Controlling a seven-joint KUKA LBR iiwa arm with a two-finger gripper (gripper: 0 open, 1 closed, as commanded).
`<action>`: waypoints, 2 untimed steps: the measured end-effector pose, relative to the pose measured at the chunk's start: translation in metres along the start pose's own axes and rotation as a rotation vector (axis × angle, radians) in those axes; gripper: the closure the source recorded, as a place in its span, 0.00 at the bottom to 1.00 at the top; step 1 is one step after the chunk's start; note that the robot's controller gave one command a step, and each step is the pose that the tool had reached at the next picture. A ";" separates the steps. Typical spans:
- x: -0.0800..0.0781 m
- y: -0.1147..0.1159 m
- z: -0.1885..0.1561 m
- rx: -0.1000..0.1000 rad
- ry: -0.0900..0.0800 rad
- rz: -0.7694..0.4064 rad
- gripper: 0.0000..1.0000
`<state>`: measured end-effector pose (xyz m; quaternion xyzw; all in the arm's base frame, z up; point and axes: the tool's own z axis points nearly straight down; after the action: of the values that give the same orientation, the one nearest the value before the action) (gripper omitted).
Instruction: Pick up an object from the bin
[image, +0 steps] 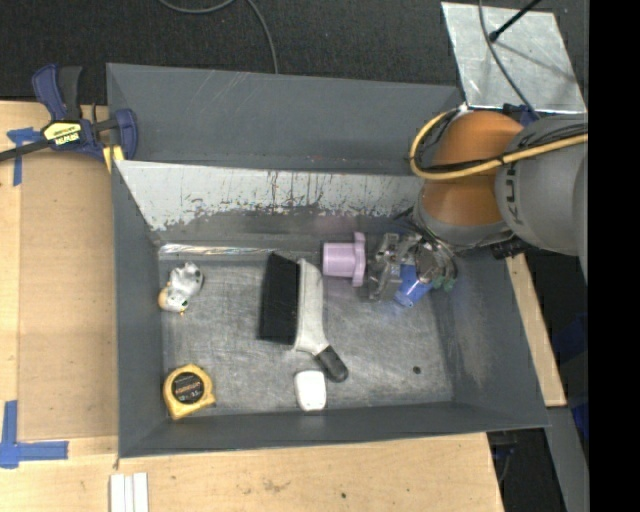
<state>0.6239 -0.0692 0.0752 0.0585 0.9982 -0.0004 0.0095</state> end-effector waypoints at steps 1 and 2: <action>0.000 0.000 0.000 0.000 0.000 -0.001 1.00; 0.005 0.000 -0.047 0.000 0.021 -0.002 1.00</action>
Offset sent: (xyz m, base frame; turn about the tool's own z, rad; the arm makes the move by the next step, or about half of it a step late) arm -0.0045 0.0012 0.0897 -0.0011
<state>0.6185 -0.0687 0.1221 0.0576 0.9983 0.0001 -0.0011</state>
